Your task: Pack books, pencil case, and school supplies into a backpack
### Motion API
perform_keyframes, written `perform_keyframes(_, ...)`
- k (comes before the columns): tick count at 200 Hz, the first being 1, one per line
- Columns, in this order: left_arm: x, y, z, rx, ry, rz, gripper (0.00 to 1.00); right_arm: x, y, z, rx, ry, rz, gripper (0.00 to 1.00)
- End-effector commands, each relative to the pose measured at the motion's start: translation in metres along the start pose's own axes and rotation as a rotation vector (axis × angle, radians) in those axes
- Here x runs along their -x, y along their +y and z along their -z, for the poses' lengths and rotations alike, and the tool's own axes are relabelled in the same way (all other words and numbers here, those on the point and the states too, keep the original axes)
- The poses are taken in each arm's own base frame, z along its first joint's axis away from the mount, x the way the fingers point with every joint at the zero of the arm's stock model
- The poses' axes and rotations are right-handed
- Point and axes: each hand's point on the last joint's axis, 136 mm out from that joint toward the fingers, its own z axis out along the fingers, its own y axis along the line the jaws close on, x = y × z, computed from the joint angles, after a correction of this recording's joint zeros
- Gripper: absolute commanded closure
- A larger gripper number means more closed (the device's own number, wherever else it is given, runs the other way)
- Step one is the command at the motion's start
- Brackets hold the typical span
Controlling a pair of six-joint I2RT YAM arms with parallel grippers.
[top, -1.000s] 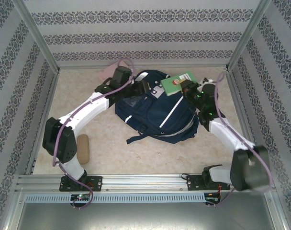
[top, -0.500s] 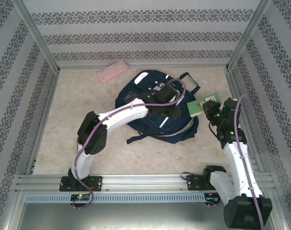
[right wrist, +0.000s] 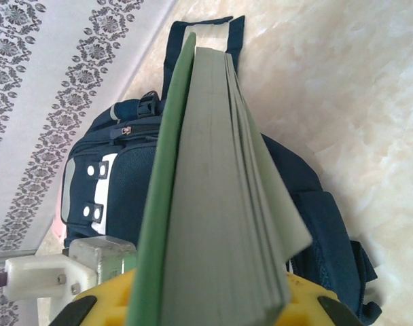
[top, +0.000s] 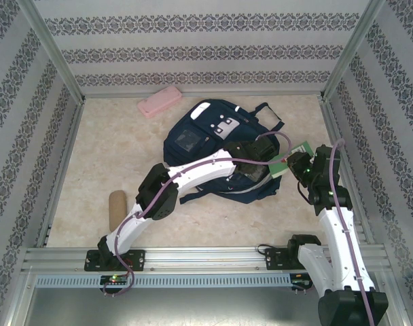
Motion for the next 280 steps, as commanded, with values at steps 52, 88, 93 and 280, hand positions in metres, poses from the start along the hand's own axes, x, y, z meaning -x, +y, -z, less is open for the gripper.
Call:
perform_keyframes(52,0.011,0.030,0.027,0.189,-0.042,-0.030,1.00,0.021,0.016,0.020,-0.010,-0.085,0.071,1.00)
perform_keyframes(88,0.042,0.065,0.074,0.188,-0.134,0.130,1.00,0.026,0.018,0.024,-0.019,-0.105,0.099,1.00)
perform_keyframes(93,0.045,0.070,0.080,0.185,-0.145,0.157,1.00,0.027,0.019,0.024,-0.018,-0.106,0.100,1.00)
perform_keyframes(280,0.136,0.123,0.194,-0.477,-0.397,0.522,1.00,-0.058,0.140,-0.107,0.506,0.317,0.003,1.00)
